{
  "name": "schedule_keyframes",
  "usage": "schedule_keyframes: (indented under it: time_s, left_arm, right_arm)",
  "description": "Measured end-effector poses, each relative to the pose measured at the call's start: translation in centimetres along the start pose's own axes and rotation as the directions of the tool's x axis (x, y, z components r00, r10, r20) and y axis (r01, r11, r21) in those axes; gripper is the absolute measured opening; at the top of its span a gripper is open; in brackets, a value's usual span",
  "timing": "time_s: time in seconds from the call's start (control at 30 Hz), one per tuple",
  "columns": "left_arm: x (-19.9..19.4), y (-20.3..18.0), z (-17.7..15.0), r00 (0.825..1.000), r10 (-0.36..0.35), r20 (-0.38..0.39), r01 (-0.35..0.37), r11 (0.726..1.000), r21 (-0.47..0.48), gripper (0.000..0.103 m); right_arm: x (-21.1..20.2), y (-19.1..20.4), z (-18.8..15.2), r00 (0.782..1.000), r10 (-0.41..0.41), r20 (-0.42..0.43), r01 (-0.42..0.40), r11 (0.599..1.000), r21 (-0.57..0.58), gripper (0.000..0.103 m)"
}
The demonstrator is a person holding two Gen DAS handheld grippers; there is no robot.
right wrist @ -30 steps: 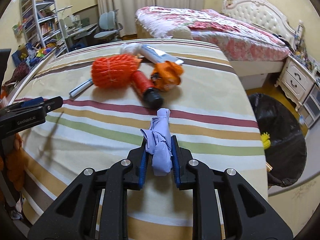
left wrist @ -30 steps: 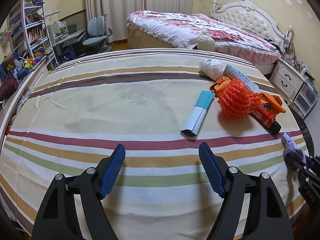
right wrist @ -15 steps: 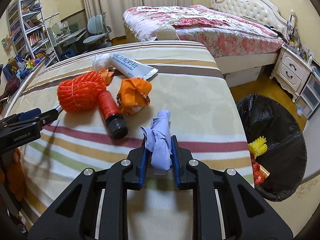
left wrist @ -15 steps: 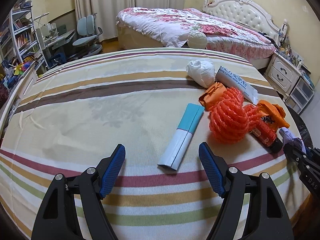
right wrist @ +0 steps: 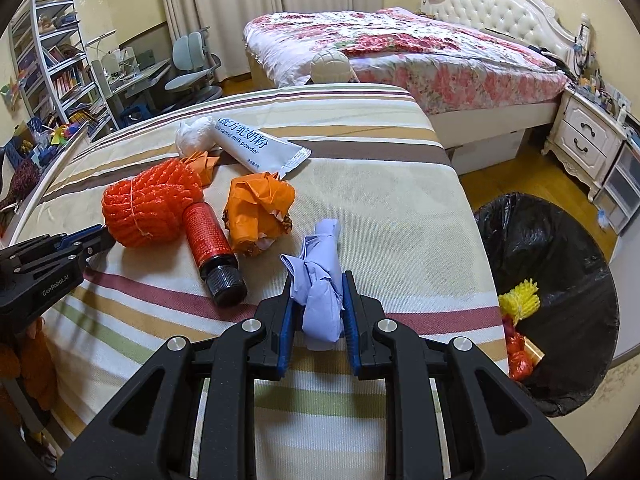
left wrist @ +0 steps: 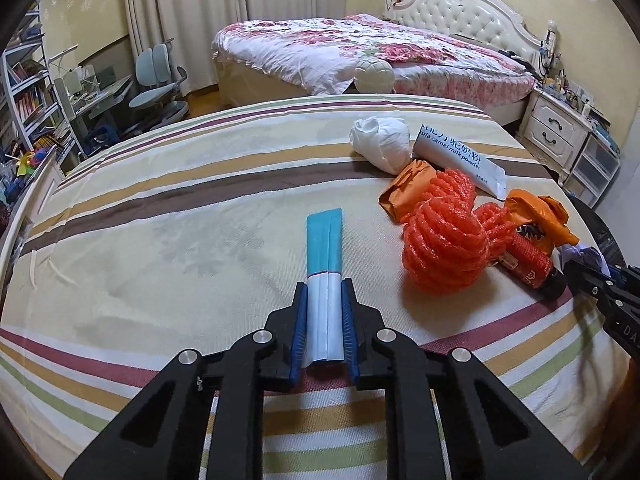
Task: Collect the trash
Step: 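Carry the marker and lavender cloth in both tools over the black bin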
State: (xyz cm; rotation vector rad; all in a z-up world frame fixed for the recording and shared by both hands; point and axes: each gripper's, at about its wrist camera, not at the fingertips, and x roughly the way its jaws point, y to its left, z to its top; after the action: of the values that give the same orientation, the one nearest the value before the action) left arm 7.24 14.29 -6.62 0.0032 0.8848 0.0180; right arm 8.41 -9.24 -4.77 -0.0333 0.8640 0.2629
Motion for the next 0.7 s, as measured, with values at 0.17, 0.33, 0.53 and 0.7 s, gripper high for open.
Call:
schedule_keyframes:
  time_s: [0.17,0.33,0.53,0.7]
  left_arm:
    - [-1.0,0.5,-0.6,1.0,-0.014,0.019,0.014,0.999,-0.038,0.015]
    - [-3.0,0.5,-1.5,0.998,-0.022,0.054,0.025,0.997,-0.069,0.015]
    - [-6.2,-1.3,-1.8,0.991,-0.059,0.116,0.066,0.996,-0.059,0.015]
    - [-7.8,-4.3,-0.8,0.978,-0.114,0.174,0.118,0.993,-0.014,0.015]
  right_arm:
    - [-0.8,-0.1,-0.4,1.0,-0.004,0.026,0.004,1.0,0.013,0.021]
    - [-2.3,-0.1,-1.2,0.998,-0.01,0.058,0.009,1.0,0.016,0.021]
    - [-4.5,-1.3,-1.4,0.994,-0.03,0.108,0.026,0.999,0.045,0.021]
    - [-6.6,-3.4,-1.1,0.984,-0.082,0.16,0.071,0.995,0.072,0.021]
